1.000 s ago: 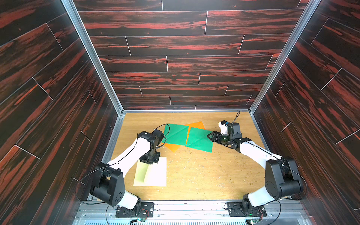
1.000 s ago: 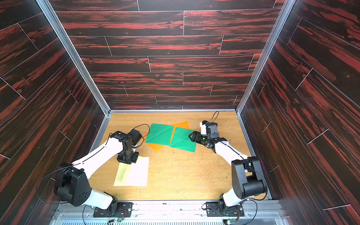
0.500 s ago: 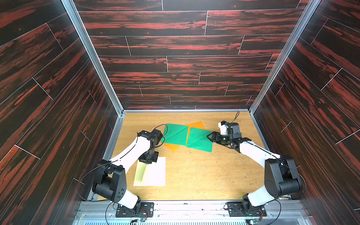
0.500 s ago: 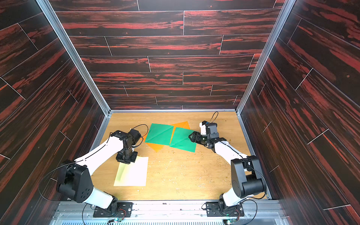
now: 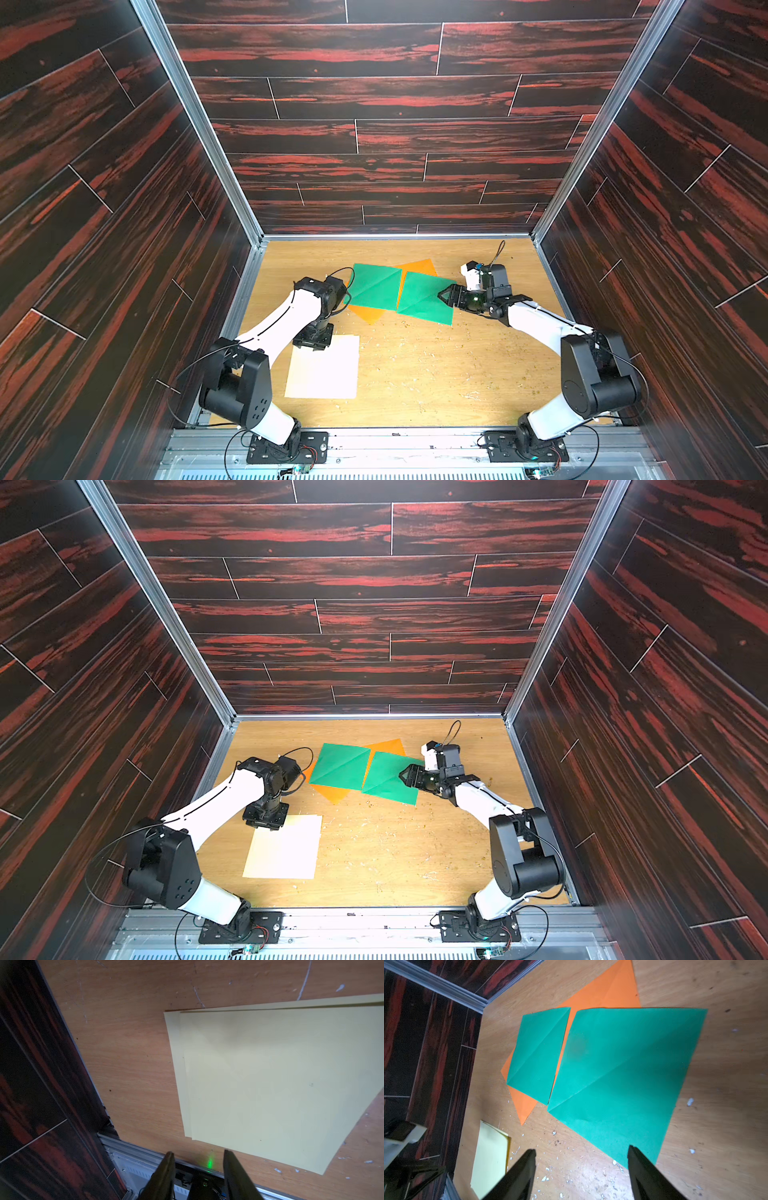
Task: Sort the scattered colored papers by color
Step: Place the colored paper.
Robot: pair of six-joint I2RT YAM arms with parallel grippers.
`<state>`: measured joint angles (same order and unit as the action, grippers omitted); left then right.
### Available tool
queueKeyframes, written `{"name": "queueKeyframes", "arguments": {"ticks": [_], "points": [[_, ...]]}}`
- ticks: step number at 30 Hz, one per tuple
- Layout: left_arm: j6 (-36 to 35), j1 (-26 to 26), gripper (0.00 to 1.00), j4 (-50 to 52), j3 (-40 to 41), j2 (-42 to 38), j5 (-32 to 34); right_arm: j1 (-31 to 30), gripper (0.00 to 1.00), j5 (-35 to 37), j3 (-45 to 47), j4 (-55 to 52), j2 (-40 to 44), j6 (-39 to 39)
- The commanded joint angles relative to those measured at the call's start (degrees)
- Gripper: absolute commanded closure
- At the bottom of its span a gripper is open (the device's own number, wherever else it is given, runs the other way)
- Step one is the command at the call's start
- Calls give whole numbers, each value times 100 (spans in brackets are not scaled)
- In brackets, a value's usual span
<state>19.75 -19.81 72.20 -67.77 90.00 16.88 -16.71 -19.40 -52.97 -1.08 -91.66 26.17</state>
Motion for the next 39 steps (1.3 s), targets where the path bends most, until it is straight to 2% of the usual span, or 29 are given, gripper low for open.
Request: {"name": "queueKeyframes", "arguments": {"ticks": [1,6,10,14,19,27,39], "points": [[132,30,55,229,-151,62,398,-346,26,-414,-101,-15,-210,-258],[332,136,54,-46,-171,-113,540,-1248,26,-725,-295,-64,-488,-332],[827,231,49,-722,-135,-662,564,-1946,26,-1152,-230,319,-670,-23],[1171,240,42,-1666,158,-1454,393,-2664,25,-887,-356,168,-821,-50],[1403,239,25,-2648,582,-2328,393,-3427,25,-343,-664,-120,-1293,-131],[1514,241,9,-2735,720,-2753,461,-4123,24,71,-1199,-319,-2024,-80],[1532,241,4,-2784,870,-3029,511,-4494,24,59,-1848,-461,-2729,24]]}}
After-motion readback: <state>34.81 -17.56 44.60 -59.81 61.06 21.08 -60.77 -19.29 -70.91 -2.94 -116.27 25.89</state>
